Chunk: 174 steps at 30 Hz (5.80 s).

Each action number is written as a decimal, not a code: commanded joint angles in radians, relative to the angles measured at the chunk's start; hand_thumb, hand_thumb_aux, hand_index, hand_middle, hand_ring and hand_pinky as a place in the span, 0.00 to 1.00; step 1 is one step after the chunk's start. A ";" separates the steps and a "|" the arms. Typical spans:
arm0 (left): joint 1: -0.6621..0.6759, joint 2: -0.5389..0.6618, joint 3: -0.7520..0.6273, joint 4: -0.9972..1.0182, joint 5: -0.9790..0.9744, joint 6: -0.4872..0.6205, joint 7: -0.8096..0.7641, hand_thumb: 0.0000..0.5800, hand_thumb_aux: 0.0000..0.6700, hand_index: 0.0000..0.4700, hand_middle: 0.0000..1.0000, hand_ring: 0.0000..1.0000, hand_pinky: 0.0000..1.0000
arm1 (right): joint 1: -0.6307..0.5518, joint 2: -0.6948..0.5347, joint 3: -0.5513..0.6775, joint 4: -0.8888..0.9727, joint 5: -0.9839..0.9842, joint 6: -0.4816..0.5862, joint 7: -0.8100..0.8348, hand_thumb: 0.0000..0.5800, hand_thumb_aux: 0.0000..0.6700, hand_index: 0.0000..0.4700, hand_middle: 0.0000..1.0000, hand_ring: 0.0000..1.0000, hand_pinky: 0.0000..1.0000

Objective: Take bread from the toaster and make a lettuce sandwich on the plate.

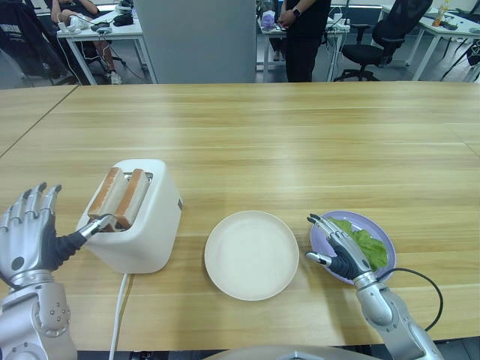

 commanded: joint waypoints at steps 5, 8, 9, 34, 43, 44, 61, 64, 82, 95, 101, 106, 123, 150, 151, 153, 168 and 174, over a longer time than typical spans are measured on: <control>0.006 -0.007 -0.029 0.000 0.033 0.026 -0.033 0.00 0.00 0.00 0.00 0.00 0.00 | 0.000 -0.012 -0.013 0.014 0.025 0.000 0.005 0.00 0.00 0.00 0.00 0.00 0.00; -0.004 -0.011 -0.053 0.005 0.051 0.031 -0.031 0.00 0.00 0.00 0.00 0.00 0.00 | -0.001 -0.017 -0.017 0.012 0.032 0.001 0.006 0.00 0.00 0.00 0.00 0.00 0.00; -0.010 -0.013 -0.064 0.009 0.058 0.033 -0.030 0.00 0.00 0.00 0.00 0.00 0.00 | 0.000 -0.018 -0.017 0.011 0.033 0.001 0.006 0.00 0.00 0.00 0.00 0.00 0.00; -0.117 0.046 -0.136 0.099 0.177 0.116 -0.013 0.00 0.00 0.00 0.00 0.00 0.00 | 0.005 -0.012 -0.037 0.024 0.042 -0.002 -0.011 0.00 0.00 0.00 0.00 0.00 0.00; -0.081 0.043 -0.121 0.067 0.148 0.098 -0.006 0.00 0.00 0.00 0.00 0.00 0.00 | -0.002 -0.013 -0.033 0.030 0.047 -0.003 -0.007 0.00 0.00 0.00 0.00 0.00 0.00; -0.077 0.047 -0.120 0.070 0.150 0.098 -0.007 0.00 0.00 0.00 0.00 0.00 0.00 | 0.000 -0.013 -0.033 0.030 0.048 -0.002 -0.007 0.00 0.00 0.00 0.00 0.00 0.00; -0.057 0.069 -0.088 0.159 0.130 0.120 0.008 0.00 0.00 0.00 0.00 0.00 0.00 | -0.004 -0.024 -0.046 0.034 0.072 -0.003 -0.001 0.00 0.00 0.00 0.00 0.00 0.00; -0.060 0.066 -0.098 0.163 0.128 0.122 0.009 0.00 0.00 0.00 0.00 0.00 0.00 | -0.005 -0.025 -0.047 0.035 0.076 -0.003 -0.001 0.00 0.00 0.00 0.00 0.00 0.00; -0.093 0.084 -0.116 0.226 0.098 0.120 0.031 0.00 0.00 0.00 0.00 0.00 0.00 | -0.003 -0.022 -0.048 0.035 0.086 0.001 -0.001 0.00 0.00 0.00 0.00 0.00 0.00; -0.222 0.013 -0.268 0.182 0.111 0.132 0.021 0.00 0.00 0.00 0.00 0.00 0.00 | 0.010 -0.016 -0.051 0.032 0.086 0.003 -0.006 0.00 0.00 0.00 0.00 0.00 0.00; -0.232 0.005 -0.323 0.199 0.126 0.139 0.017 0.00 0.00 0.00 0.00 0.00 0.00 | 0.014 -0.011 -0.051 0.031 0.089 0.003 -0.005 0.00 0.00 0.00 0.00 0.00 0.00; -0.204 0.033 -0.322 0.211 0.144 0.150 0.005 0.92 0.71 0.69 0.00 0.00 0.00 | 0.016 -0.008 -0.056 0.035 0.099 0.003 -0.001 0.00 0.00 0.00 0.00 0.00 0.00; -0.229 -0.005 -0.323 0.166 0.168 0.207 0.042 1.00 1.00 0.98 1.00 1.00 1.00 | 0.012 -0.007 -0.063 0.033 0.114 0.001 0.005 0.00 0.00 0.00 0.00 0.00 0.00; -0.520 -0.271 -0.301 0.018 -0.464 -0.021 0.075 1.00 1.00 0.98 1.00 1.00 1.00 | -0.029 0.034 -0.081 0.018 0.184 0.022 0.035 0.00 0.00 0.00 0.00 0.00 0.00; -0.506 -0.300 -0.322 0.027 -0.531 -0.033 0.040 1.00 1.00 0.98 1.00 1.00 1.00 | -0.035 0.037 -0.089 0.011 0.200 0.025 0.044 0.00 0.00 0.00 0.00 0.00 0.00; -0.465 -0.346 -0.369 0.045 -0.643 -0.054 -0.029 1.00 1.00 0.98 1.00 1.00 1.00 | -0.051 0.036 -0.099 0.003 0.223 0.034 0.063 0.00 0.00 0.00 0.00 0.00 0.00; -0.294 -0.245 -0.676 0.324 -0.808 -0.069 -0.341 1.00 1.00 0.98 1.00 1.00 1.00 | -0.093 0.042 -0.123 -0.003 0.250 0.018 0.082 0.00 0.00 0.00 0.00 0.00 0.00; -0.330 -0.193 -0.745 0.419 -0.652 -0.092 -0.272 1.00 1.00 0.98 1.00 1.00 1.00 | -0.090 0.043 -0.114 0.002 0.250 0.016 0.089 0.00 0.00 0.00 0.00 0.00 0.00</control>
